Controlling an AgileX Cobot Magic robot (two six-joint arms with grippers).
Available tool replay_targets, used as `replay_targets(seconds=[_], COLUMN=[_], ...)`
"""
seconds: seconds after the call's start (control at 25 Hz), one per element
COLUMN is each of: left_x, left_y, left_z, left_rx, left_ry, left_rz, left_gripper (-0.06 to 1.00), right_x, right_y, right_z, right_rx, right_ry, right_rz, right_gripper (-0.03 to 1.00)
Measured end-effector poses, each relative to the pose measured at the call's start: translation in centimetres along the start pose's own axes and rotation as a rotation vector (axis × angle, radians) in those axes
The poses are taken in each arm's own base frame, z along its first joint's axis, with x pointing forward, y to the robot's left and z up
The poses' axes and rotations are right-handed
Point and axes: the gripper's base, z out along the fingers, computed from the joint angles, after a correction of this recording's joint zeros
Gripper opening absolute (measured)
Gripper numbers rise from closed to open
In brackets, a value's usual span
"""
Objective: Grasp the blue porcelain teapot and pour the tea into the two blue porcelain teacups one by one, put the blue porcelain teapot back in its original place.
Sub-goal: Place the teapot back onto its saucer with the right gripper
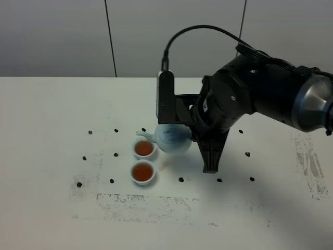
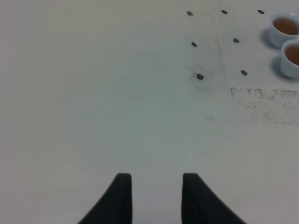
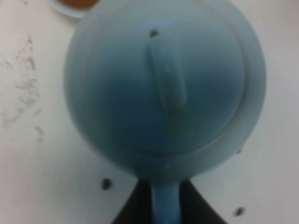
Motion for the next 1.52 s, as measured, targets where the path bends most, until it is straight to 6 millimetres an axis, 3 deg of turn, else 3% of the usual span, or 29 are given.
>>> replay_targets(seconds=[0.32,0.52,1.24,1.52], left_x=[0.0,0.0,0.0,0.0], left_y=[0.0,0.0,0.0,0.0], left_z=[0.0,0.0,0.0,0.0], left_rx=[0.0,0.0,0.0,0.0], left_ry=[0.0,0.0,0.0,0.0], left_rz=[0.0,0.0,0.0,0.0], left_gripper=[0.29,0.29,0.29,0.29], right_x=[1.9,2.7,4.3,4.3], right_y=[3.2,4.5,6.8,6.8], right_z=[2.3,3.5,8.3,8.2], right_rx=[-0.034,-0.07,-0.066,-0.062], right_ry=[-0.107,-0.112,-0.128,-0.135], right_rz=[0.439,0.589,0.693,0.693], right_gripper=[0.03,0.03,0.03,0.03])
